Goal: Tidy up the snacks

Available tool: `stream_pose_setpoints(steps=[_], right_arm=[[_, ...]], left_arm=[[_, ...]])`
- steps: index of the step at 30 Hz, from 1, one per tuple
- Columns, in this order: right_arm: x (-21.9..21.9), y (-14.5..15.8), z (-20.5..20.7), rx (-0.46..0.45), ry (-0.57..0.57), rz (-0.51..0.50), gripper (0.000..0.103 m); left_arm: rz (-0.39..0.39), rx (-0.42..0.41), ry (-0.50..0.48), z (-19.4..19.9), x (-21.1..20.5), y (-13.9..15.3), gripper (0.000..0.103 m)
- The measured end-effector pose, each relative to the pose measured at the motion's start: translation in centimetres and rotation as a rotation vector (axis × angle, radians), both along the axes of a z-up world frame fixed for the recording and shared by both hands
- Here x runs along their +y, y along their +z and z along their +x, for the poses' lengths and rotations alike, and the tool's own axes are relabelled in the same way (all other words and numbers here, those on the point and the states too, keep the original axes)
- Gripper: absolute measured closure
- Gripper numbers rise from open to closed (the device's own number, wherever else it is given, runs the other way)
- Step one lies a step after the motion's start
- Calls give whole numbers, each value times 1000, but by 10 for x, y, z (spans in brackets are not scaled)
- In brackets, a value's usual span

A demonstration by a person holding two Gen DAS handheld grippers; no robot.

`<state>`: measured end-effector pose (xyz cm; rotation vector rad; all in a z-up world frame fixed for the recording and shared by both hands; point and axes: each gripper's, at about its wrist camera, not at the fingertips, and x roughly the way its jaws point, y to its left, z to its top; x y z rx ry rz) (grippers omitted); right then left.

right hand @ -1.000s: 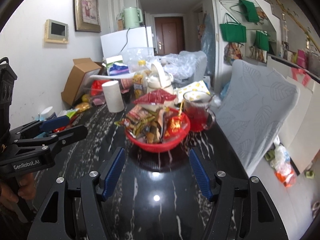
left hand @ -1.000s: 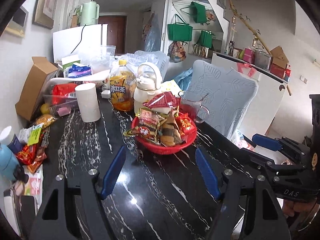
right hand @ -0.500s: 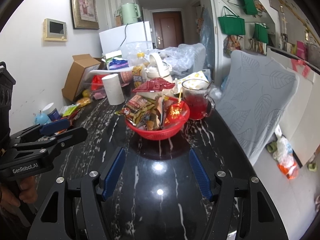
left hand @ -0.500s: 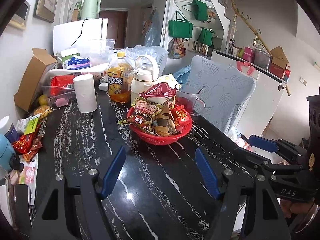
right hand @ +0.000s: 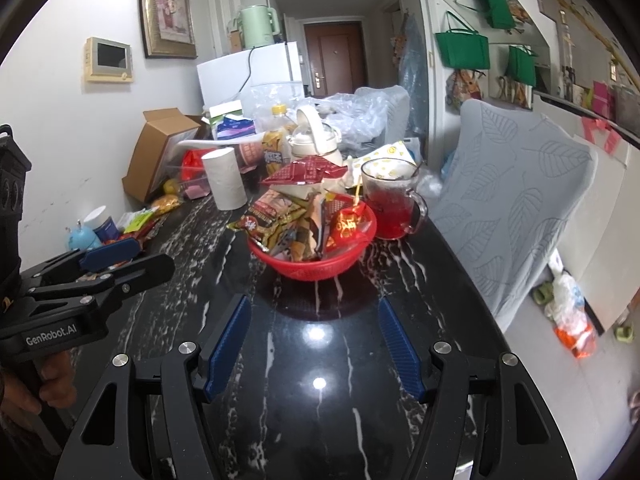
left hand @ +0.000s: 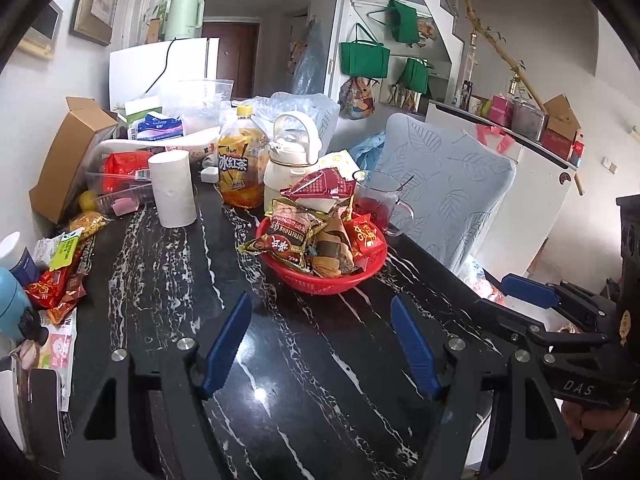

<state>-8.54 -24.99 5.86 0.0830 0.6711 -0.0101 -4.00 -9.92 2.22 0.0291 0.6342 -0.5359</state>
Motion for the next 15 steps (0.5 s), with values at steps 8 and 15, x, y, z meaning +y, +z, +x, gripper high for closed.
stream_pose_setpoints(steps=[8,15], right_arm=[[-8,-1,3,9,-8,5,36],[-11,-2,3,11,-10,8,36]], left_arm=[[13,-2,-13,1,-7,1,32],[18,-8,-27,0,-14,2,32]])
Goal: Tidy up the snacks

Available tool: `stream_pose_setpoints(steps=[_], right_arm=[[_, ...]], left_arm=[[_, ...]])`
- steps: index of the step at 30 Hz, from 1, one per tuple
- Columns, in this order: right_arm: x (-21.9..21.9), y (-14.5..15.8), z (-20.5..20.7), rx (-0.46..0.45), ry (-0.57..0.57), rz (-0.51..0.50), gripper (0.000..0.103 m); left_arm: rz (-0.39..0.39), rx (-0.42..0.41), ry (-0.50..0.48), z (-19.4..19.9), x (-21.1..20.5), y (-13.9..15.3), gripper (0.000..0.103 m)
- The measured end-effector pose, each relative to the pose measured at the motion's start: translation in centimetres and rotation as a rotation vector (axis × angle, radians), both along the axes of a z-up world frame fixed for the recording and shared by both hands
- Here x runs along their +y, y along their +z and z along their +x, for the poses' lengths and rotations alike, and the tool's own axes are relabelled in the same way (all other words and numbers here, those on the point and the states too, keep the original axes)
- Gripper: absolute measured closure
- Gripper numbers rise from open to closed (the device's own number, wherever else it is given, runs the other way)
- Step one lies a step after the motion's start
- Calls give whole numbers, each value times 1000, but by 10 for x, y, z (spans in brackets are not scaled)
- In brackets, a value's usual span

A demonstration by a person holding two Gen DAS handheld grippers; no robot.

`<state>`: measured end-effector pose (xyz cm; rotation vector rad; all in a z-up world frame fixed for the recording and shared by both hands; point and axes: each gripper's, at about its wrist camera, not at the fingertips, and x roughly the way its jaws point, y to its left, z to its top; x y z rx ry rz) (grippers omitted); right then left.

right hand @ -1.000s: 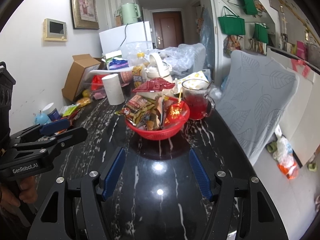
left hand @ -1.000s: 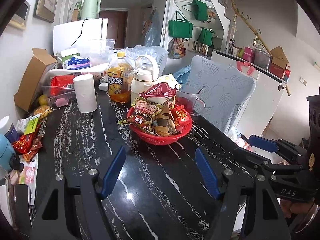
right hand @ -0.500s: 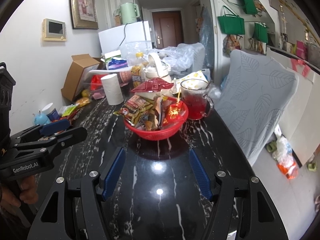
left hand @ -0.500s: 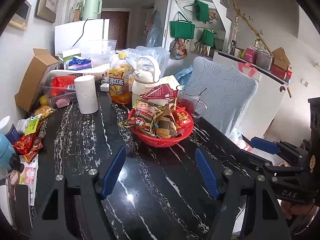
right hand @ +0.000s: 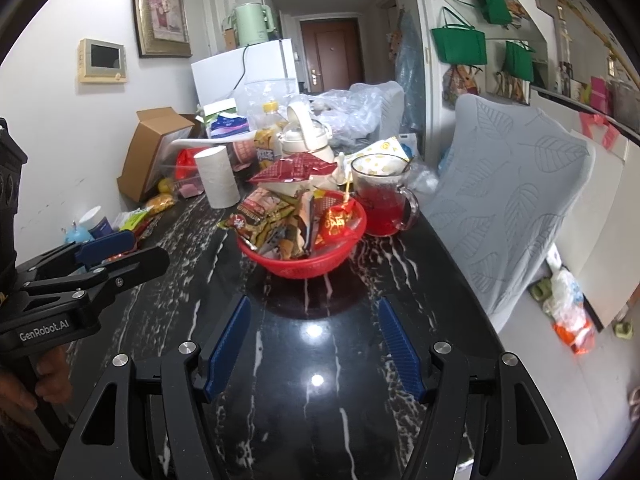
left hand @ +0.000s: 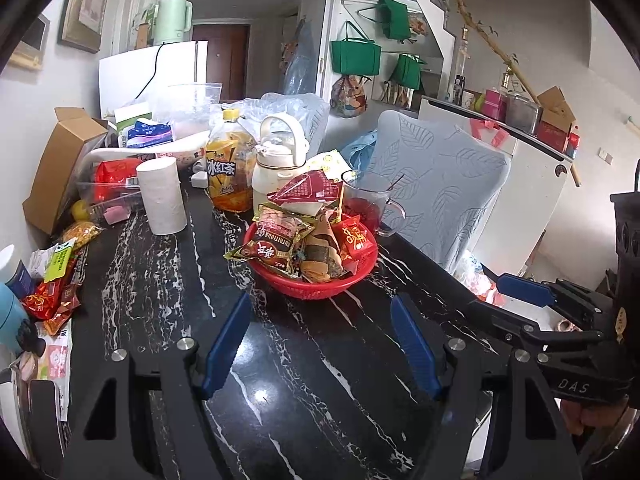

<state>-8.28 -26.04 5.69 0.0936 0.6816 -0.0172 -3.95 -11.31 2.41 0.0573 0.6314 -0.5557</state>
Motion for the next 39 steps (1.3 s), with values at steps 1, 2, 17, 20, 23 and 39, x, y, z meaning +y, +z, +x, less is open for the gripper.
stream_pose_setpoints(steps=[1,2,17,20,23,39], right_arm=[[0,0,0,1,-1,-1,36],[-1,0,0,1,-3,-1,36],[-11,-2,4,9,-17,-2,36],[-12,-2,4,7,-18,-2,36],[-12,-2,4,8,-17,-3,36],[-16,-5,3,20,-26,-4,36]], left_arm=[[-1,1,-1,0,-1,0,32],[0,2,-1,0,-2,0,32],[26,-6,6,-1,-8,1,32],[26,1,5,0,-9,1,32],[34,7,7,0,-9,0,32],[61,3,31,1,-10,-1,32]])
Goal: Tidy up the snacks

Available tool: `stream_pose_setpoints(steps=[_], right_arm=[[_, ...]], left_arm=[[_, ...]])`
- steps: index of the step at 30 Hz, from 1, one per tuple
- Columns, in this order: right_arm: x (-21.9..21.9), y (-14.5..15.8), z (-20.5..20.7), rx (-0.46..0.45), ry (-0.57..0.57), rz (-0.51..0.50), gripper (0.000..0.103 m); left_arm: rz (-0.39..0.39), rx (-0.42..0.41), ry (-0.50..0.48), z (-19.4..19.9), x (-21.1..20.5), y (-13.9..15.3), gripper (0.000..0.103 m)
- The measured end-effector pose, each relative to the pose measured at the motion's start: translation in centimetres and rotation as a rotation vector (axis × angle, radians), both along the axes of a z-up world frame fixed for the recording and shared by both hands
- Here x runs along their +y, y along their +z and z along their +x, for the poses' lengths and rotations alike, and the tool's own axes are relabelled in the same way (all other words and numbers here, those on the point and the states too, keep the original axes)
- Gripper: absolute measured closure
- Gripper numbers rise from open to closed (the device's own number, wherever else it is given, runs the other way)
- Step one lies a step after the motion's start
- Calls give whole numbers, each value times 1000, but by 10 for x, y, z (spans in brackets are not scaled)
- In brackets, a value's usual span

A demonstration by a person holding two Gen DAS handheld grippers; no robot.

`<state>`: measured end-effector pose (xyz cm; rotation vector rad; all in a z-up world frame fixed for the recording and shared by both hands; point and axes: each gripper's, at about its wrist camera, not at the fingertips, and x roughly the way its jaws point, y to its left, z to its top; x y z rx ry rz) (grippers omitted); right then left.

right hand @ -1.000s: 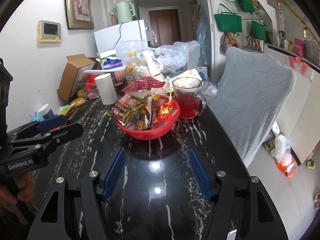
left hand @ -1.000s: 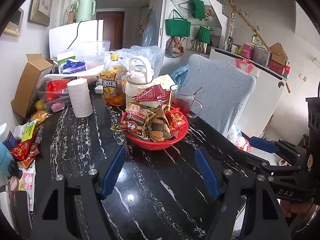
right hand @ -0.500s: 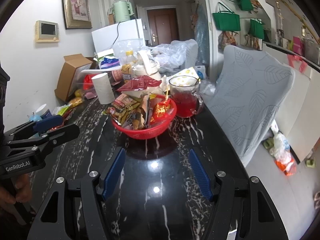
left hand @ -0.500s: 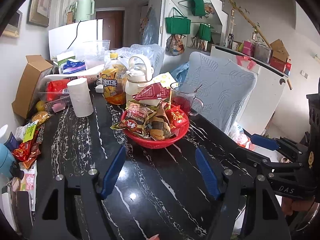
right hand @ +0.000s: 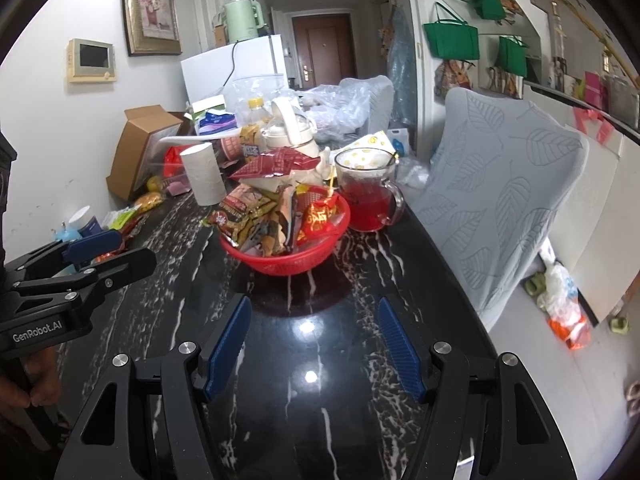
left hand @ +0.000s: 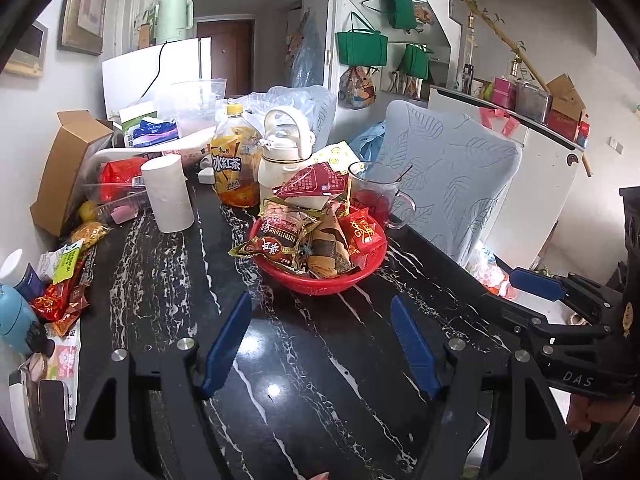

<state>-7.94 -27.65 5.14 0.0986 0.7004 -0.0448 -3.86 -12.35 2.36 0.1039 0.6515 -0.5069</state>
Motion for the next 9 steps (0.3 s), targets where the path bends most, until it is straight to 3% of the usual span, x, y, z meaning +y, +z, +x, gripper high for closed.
stream_pose_setpoints(steps=[9], right_arm=[[-1,-1,-1,5,-8,-2,36]], left_arm=[[-8,14,-21,-1,-1,-3,32]])
